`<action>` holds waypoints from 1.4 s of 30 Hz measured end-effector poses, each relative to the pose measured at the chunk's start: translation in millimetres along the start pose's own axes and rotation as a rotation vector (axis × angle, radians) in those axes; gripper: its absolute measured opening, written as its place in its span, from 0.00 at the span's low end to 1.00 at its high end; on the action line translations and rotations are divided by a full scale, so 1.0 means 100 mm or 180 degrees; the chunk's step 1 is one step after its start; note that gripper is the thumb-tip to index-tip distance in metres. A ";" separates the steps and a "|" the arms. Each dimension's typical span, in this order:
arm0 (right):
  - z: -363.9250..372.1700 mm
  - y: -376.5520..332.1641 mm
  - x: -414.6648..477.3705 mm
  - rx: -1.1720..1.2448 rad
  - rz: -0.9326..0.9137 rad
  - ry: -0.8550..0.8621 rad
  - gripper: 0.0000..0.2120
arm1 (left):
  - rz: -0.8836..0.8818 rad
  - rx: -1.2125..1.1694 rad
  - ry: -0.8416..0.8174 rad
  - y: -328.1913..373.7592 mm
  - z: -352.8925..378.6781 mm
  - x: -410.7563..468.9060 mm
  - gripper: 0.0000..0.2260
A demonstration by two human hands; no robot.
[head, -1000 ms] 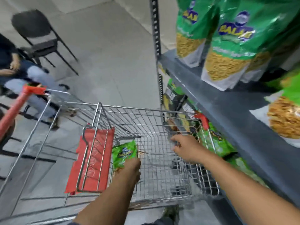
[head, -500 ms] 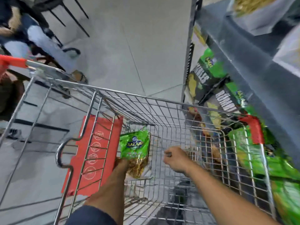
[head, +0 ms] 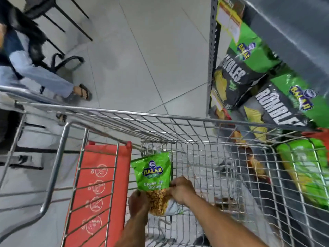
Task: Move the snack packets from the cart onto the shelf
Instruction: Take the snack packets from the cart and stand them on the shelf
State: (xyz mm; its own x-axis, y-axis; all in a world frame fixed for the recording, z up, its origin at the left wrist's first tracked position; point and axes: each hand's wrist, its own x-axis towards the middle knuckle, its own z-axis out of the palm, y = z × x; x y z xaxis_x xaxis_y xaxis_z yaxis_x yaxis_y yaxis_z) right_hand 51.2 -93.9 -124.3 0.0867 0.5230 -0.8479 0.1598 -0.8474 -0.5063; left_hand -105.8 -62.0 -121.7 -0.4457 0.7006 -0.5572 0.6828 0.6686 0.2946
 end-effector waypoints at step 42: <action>-1.59 3.16 -5.96 0.1843 -0.0946 0.5467 0.03 | 0.4216 -0.0867 -0.3457 0.56 0.02 -6.19 0.11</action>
State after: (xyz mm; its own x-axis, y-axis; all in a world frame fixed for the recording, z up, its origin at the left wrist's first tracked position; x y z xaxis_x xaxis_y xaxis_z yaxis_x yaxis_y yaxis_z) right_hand 206.4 -659.2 246.3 0.9732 -0.1663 0.1589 0.0692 -0.4471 -0.8918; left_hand 209.9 -459.2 238.1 0.9293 0.3670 -0.0412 0.0735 -0.0746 0.9945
